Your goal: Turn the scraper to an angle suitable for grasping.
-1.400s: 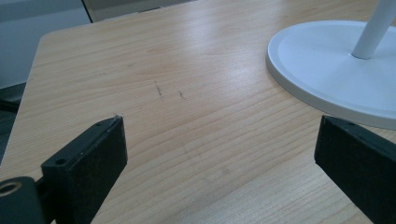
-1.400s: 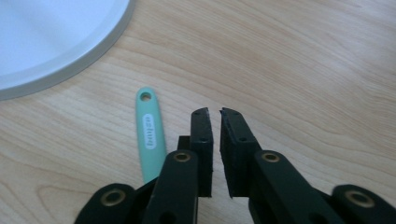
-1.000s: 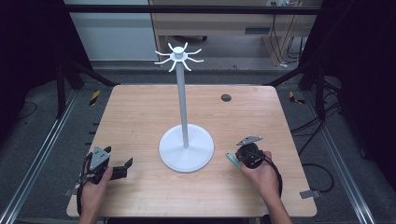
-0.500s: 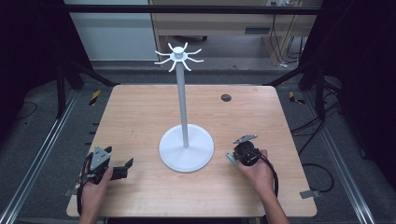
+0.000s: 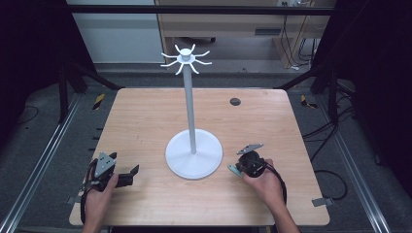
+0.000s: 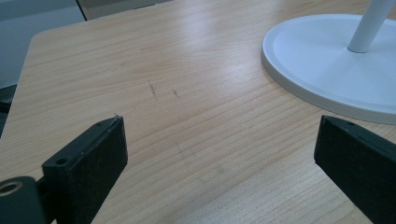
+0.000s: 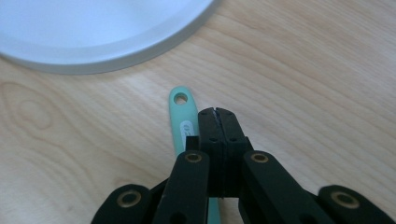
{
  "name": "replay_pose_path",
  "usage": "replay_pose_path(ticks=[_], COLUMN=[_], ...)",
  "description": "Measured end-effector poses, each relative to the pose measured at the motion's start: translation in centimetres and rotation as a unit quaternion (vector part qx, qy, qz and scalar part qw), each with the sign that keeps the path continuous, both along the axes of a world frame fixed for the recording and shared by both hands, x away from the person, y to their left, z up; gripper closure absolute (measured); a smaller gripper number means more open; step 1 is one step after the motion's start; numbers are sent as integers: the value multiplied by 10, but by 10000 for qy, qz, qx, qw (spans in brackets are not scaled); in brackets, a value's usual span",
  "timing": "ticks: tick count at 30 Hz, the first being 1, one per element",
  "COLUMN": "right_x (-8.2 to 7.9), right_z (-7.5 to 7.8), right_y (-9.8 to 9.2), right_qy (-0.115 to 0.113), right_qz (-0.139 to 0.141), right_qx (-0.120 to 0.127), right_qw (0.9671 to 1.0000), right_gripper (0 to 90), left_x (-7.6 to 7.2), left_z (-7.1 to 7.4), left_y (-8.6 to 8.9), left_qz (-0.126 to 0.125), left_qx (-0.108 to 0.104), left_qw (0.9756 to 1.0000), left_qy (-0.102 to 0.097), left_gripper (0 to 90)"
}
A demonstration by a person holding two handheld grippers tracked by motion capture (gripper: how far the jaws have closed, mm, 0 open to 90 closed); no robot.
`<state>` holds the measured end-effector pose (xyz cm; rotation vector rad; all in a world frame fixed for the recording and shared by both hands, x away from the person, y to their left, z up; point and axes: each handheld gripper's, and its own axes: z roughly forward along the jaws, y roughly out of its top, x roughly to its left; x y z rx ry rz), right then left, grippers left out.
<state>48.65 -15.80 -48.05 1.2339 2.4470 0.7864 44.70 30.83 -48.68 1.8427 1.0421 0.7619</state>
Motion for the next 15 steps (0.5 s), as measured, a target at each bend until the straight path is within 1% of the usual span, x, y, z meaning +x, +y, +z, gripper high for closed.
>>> replay_pose_path(ticks=[1,2,8,11,15], right_x=[-2,-3,-11,-12,-11], right_z=[0,0,1,2,9], right_y=[2,3,7,8,9], right_qy=[33,9,51,48,-7], right_qz=[20,87,224,257,292], right_qx=[33,31,80,46,21], right_qw=[10000,10000,9997,9996,9996], right_gripper=[900,900,900,900,900], left_x=[0,0,0,0,0], left_z=[0,0,0,0,0], left_y=[0,0,0,0,0], left_qz=[-1,2,6,11,6], left_qx=[6,8,28,22,29], left_qw=[10000,10000,10000,10000,10000], left_qy=[2,4,4,13,13], left_gripper=[22,22,22,22,22])
